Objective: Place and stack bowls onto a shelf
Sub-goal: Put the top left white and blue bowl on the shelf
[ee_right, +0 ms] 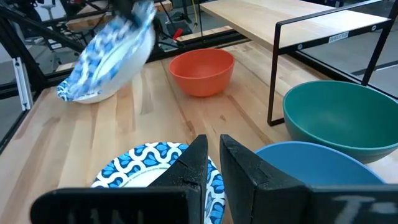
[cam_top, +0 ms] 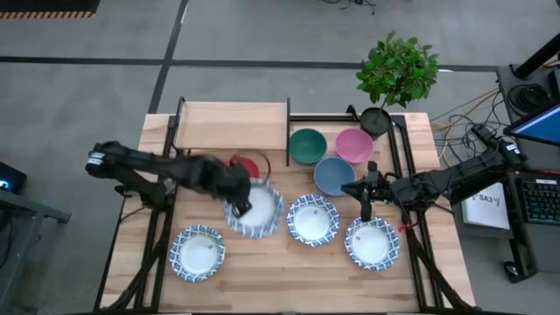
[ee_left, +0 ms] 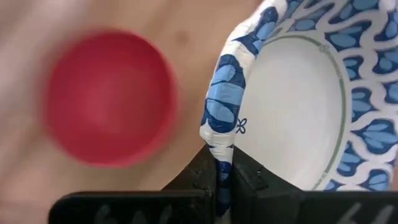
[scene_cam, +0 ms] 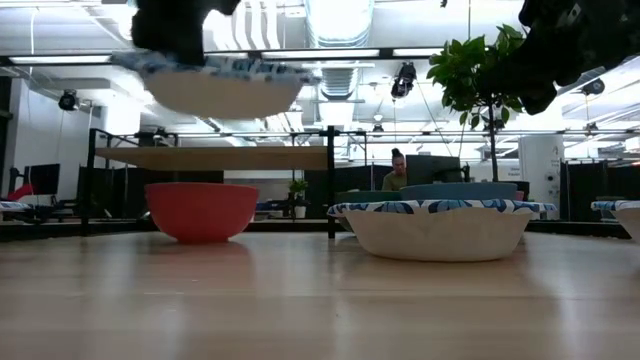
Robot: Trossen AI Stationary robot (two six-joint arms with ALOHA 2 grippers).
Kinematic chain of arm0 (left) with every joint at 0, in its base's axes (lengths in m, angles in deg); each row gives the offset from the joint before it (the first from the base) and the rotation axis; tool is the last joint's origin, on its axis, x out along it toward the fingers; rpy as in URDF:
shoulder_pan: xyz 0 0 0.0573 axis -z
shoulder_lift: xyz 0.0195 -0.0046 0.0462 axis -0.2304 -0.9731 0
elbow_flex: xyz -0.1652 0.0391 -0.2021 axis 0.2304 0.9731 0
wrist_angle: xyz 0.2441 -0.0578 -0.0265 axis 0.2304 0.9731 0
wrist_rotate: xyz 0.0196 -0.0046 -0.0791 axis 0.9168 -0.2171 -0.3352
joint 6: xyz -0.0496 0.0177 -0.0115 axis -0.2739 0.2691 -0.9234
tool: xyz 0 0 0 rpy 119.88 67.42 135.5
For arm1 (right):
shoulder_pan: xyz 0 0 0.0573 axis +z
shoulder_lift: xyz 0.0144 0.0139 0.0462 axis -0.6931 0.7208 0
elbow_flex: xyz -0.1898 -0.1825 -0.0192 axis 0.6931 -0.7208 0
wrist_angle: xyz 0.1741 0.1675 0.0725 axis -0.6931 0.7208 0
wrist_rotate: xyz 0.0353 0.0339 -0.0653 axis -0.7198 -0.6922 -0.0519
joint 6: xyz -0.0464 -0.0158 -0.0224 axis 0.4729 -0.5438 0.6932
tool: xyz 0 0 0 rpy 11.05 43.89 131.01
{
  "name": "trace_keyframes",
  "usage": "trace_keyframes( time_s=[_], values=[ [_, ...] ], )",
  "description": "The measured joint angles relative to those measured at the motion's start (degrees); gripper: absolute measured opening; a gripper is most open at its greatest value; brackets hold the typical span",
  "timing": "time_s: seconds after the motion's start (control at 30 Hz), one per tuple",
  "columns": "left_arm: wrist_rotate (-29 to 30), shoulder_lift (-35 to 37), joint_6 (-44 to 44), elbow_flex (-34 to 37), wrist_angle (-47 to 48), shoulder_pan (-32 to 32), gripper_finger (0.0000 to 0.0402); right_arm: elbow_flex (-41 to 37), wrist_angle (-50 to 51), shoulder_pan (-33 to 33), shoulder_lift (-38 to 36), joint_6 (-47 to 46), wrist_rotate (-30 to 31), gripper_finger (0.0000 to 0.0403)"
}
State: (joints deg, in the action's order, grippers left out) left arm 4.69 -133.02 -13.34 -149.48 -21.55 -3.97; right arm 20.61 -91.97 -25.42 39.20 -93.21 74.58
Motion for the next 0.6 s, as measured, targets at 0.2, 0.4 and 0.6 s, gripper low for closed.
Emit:
trace_keyframes(
  time_s=[0.2,0.4,0.6],
  values=[
    [5.4,0.6,14.8,-9.4,8.3,-13.8,0.0,0.0,-0.2,0.0,0.0,0.0,0.0,0.0031],
    [3.8,0.6,30.5,-16.0,8.8,-33.8,0.0,0.0,-0.4,0.0,0.0,0.0,0.0,0.0031],
    [-14.0,0.5,39.3,-18.0,9.0,-59.0,0.0,0.0,-0.4,0.0,0.0,0.3,0.0,0.0031]
  ],
)
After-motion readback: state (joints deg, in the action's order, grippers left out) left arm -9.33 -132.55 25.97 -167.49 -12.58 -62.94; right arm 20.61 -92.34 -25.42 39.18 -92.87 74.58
